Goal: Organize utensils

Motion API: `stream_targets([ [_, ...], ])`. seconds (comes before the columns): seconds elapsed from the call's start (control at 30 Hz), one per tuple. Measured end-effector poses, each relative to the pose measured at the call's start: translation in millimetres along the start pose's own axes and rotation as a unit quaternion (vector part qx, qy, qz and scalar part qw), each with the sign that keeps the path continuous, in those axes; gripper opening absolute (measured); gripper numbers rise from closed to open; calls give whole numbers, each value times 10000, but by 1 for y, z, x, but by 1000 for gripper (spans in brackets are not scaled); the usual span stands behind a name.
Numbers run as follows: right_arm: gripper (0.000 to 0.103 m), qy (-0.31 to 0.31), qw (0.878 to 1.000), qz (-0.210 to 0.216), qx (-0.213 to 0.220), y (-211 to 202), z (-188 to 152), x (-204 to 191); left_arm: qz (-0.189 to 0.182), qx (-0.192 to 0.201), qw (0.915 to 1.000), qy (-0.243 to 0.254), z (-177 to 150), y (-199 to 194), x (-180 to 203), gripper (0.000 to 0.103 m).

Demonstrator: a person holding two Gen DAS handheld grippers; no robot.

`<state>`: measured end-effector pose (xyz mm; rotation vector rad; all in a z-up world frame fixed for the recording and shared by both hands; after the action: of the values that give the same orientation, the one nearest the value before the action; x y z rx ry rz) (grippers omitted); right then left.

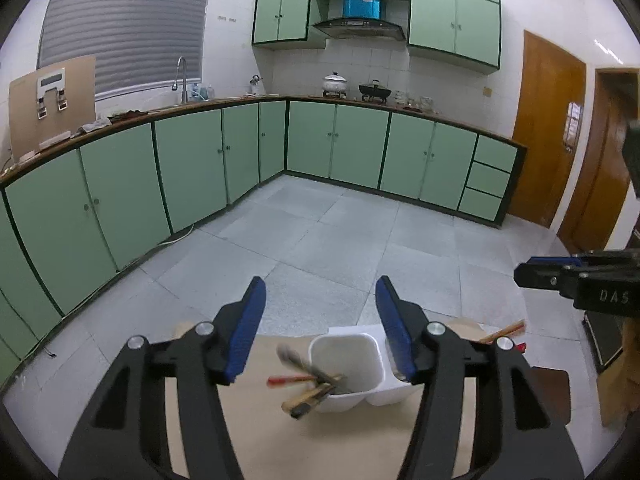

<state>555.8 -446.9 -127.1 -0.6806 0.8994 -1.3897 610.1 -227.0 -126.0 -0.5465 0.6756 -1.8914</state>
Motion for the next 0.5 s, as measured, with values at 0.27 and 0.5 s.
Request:
stream_targets([
  [0.27, 43, 142, 9982, 344, 476, -52, -30, 2, 162, 153, 9997, 58, -9, -61, -20, 81],
  [0.5, 92, 363, 9910, -38, 1292, -105, -122, -11, 478, -80, 9987, 151, -97, -120, -37, 94],
])
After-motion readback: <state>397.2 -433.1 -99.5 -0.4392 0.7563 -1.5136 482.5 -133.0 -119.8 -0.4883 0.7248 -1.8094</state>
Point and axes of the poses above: each gripper's, at about its wrist camera, not at the fingertips, and y roughly the way its jaws point, x to its right, z to its top, the point moved 8 cm from there along y, roughly the way its jaws point, and after that the axes turned 11 degrees about -x, right-handed, at the moved point
